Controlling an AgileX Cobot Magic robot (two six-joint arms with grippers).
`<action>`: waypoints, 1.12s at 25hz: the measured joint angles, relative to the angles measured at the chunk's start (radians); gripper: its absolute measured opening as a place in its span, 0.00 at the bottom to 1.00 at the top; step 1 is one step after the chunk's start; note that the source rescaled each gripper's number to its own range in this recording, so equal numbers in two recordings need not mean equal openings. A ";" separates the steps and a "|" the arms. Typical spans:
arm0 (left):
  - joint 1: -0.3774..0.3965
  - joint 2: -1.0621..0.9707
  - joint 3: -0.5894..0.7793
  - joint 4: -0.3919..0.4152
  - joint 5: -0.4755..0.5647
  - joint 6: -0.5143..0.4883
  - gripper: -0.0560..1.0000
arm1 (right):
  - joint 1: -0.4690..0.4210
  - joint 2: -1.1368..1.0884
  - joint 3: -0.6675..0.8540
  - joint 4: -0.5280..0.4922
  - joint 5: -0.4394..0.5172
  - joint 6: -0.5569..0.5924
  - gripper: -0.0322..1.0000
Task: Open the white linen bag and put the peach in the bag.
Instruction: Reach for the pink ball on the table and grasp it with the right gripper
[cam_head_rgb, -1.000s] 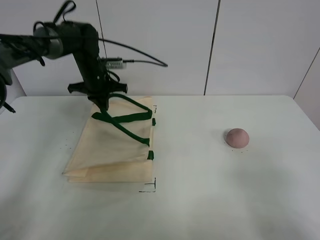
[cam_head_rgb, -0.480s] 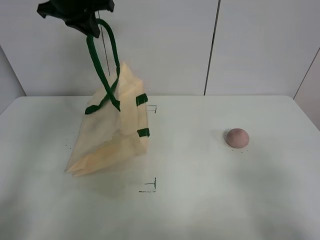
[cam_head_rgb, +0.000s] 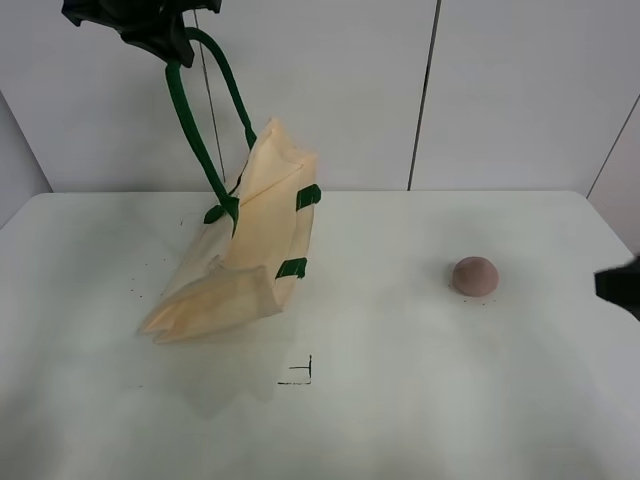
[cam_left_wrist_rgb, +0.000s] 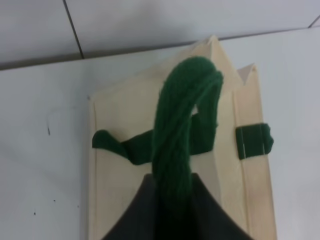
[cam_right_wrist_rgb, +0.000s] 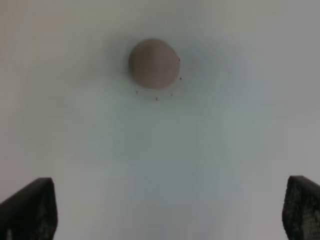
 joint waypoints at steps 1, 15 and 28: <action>0.000 0.000 0.000 0.000 0.000 0.000 0.05 | 0.000 0.104 -0.044 0.001 -0.019 -0.005 1.00; 0.000 0.000 0.000 -0.002 0.000 0.000 0.05 | 0.031 1.116 -0.716 0.008 0.042 -0.082 1.00; 0.000 0.000 0.000 -0.003 0.000 0.000 0.05 | 0.037 1.346 -0.731 0.008 -0.042 -0.080 0.81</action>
